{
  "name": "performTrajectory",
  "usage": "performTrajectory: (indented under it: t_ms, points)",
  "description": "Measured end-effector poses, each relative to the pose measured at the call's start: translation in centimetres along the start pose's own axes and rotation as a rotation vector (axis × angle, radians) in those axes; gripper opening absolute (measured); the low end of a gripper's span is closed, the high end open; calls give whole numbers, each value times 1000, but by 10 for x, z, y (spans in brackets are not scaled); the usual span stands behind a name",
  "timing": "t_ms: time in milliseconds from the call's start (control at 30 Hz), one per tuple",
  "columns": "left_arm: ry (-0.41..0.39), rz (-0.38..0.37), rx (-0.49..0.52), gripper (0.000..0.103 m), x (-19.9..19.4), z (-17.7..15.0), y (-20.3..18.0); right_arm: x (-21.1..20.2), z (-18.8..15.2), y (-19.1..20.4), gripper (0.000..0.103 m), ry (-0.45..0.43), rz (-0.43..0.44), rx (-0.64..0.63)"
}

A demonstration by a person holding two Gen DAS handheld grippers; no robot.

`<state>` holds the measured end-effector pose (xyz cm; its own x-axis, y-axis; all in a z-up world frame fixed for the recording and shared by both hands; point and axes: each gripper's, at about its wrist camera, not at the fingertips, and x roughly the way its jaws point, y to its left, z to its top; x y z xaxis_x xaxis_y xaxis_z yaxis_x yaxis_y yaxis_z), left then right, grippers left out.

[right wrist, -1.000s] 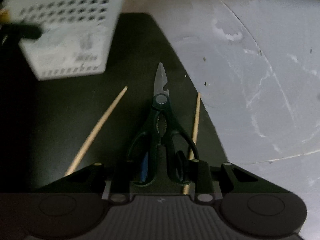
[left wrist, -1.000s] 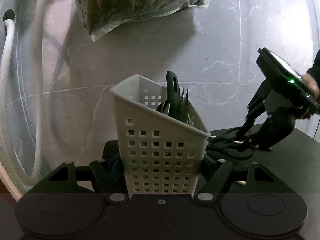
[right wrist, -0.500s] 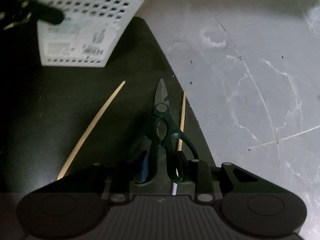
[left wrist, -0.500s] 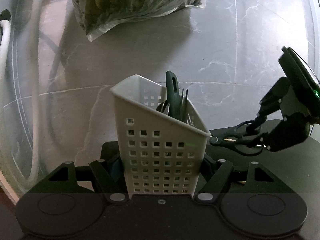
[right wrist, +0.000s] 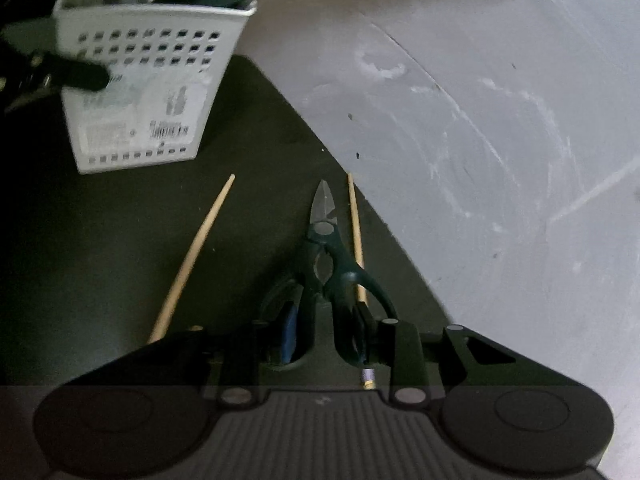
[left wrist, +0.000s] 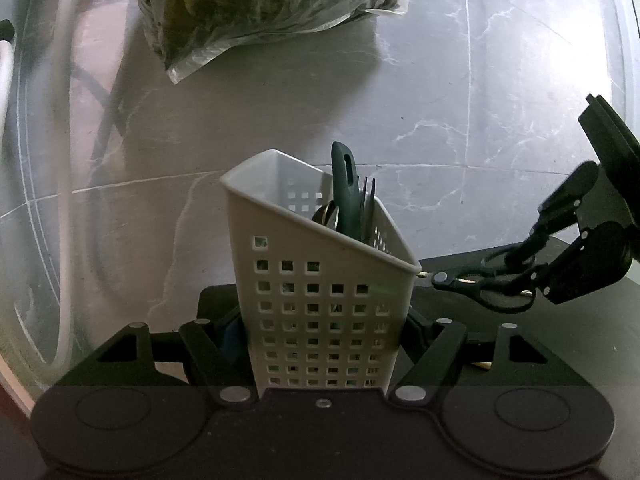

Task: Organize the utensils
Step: 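Lift the green scissors with the right tool, blades pointing up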

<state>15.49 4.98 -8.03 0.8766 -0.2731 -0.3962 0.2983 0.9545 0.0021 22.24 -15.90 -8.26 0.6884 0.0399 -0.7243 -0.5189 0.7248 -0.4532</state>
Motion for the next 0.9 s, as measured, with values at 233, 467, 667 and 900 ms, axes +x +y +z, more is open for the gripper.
performTrajectory:
  t_ms: [233, 467, 667, 900]
  points:
    - [0, -5, 1, 76, 1, 0, 1, 6, -27, -13, 32, 1, 124, 386]
    - [-1, -13, 7, 76, 1, 0, 2, 21, -40, -10, 35, 20, 173, 462]
    - [-1, -16, 7, 76, 1, 0, 2, 16, -20, -24, 54, -21, 154, 470]
    - [2, -17, 6, 76, 1, 1, 3, 61, 6, -32, 53, 23, 158, 523]
